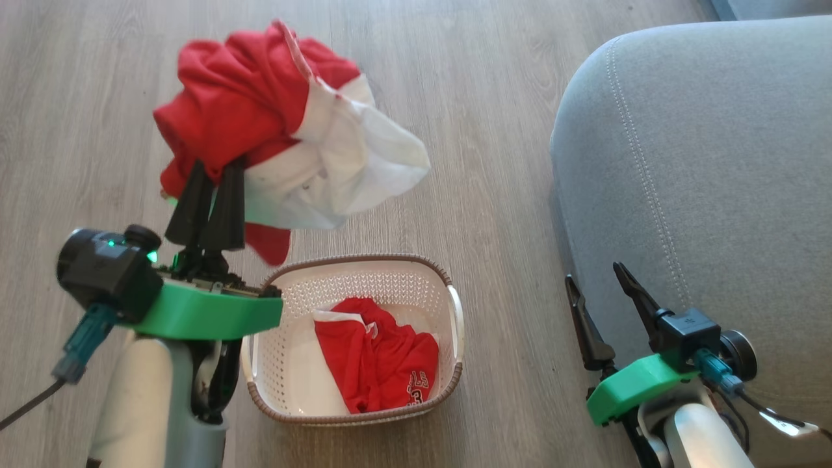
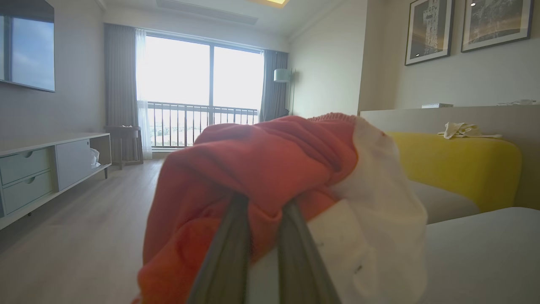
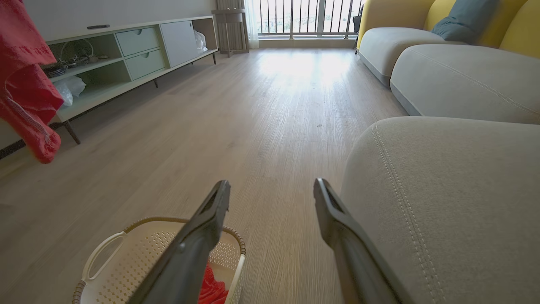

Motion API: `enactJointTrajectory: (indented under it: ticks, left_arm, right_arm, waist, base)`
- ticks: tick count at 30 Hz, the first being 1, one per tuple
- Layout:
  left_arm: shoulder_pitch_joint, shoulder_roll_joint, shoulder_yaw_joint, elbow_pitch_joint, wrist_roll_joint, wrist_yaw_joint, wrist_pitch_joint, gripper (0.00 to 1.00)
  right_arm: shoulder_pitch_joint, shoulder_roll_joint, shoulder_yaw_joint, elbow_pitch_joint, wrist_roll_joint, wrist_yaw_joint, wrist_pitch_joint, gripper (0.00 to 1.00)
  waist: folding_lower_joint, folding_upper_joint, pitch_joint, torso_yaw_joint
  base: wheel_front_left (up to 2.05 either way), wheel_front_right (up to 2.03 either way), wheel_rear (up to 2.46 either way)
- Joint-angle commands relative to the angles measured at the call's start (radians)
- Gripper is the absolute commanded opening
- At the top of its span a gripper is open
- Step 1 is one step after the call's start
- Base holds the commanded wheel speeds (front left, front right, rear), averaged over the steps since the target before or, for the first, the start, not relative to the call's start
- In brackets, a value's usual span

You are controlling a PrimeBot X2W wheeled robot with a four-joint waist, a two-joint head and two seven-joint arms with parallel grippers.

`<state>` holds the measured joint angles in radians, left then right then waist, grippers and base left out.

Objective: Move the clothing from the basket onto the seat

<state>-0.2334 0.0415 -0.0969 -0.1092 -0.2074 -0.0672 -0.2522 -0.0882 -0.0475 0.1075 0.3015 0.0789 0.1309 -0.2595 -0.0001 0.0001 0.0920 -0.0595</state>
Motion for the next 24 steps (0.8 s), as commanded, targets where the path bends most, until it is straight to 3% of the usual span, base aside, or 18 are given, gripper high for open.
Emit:
enactJointTrajectory:
  ticks: [1, 16, 24]
  left_arm:
    - [-0.045, 0.009, 0.023, -0.068, -0.009, 0.004, -0.009, 0.00]
    - [0.012, 0.009, -0.151, -0.110, -0.028, -0.011, -0.010, 0.00]
    - [0.035, 0.009, -0.256, -0.091, 0.005, -0.047, -0.010, 0.00]
  right_arm:
    - [-0.010, -0.003, 0.028, -0.041, -0.008, 0.000, -0.002, 1.00]
    - [-0.006, -0.003, 0.025, -0.089, -0.021, 0.000, -0.002, 1.00]
    - [-0.002, -0.003, 0.015, -0.101, -0.036, 0.000, -0.002, 1.00]
  waist:
    - [0.0001, -0.0001, -0.003, -0.001]
    - [0.0001, -0.0001, 0.013, 0.005]
    - [0.0001, -0.0001, 0.019, 0.016]
  base:
    - [0.00, 0.00, 0.00]
    - [0.00, 0.00, 0.00]
    - [0.00, 0.00, 0.00]
